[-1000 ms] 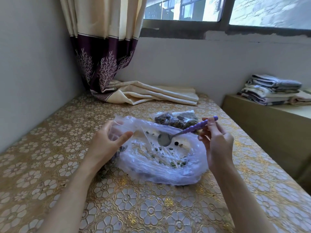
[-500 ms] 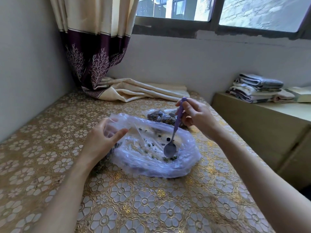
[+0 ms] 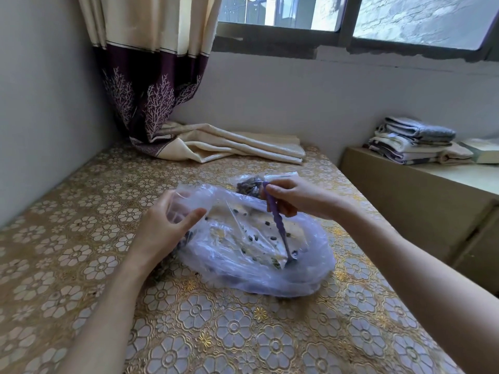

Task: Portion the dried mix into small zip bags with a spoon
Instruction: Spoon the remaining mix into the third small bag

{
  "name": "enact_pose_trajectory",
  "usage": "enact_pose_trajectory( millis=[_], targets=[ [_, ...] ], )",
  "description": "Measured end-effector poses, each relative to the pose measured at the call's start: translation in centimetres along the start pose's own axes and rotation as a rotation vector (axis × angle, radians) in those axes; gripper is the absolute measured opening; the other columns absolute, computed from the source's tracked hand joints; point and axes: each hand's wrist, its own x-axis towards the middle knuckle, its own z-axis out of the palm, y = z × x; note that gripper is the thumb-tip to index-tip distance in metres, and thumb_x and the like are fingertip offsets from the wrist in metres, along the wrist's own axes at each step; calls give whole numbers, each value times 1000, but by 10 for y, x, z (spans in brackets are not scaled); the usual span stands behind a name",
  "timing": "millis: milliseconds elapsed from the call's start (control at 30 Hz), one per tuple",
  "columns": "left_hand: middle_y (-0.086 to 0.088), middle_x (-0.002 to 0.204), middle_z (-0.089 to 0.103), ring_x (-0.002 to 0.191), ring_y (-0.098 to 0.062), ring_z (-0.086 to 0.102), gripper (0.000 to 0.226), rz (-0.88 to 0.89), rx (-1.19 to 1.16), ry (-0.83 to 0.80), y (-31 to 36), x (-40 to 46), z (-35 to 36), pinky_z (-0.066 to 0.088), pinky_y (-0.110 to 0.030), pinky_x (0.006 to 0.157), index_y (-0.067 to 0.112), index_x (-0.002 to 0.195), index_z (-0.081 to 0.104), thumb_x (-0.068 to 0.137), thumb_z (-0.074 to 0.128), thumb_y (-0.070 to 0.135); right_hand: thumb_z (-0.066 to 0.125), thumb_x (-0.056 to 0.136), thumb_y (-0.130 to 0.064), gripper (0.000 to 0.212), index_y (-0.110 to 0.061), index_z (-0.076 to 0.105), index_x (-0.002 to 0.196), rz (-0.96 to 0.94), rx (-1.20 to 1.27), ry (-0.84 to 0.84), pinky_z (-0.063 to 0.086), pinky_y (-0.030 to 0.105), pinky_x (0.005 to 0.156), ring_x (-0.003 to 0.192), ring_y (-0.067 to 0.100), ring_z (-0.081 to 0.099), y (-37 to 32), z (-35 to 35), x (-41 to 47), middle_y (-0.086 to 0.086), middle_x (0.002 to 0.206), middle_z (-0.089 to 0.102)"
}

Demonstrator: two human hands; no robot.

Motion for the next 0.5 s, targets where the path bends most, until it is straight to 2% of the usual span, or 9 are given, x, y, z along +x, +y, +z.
enact_pose_trajectory(
  millis=[67,133,300,500],
  targets=[
    [2,85,66,75,-9,64,57,0,0,-1,0,0,0,45,-14,52,25,112,48,66,59,57,43,100,-17,28,-4,58,80,67,-80,47,39,19,43,48,12,49,4,-1,0,10,69,62],
    [3,86,65,75,-6,64,55,-2,-7,3,0,0,0,42,-12,54,27,111,48,66,59,57,48,98,-17,29,-2,59,76,130,-84,108,41,18,41,42,10,51,10,-2,0,9,62,61],
    [3,87,66,78,-7,64,56,-1,-5,10,1,-1,0,44,-18,60,28,112,49,66,60,58,46,97,-14,25,3,59,84,254,96,155,44,17,40,39,8,53,22,-7,-9,14,65,62],
    [7,83,66,67,0,64,60,-8,9,22,2,-2,1,46,-13,51,25,113,51,65,60,59,46,98,-15,29,0,60,77,228,289,99,48,16,42,48,14,64,25,-4,-24,14,63,69]
  ],
)
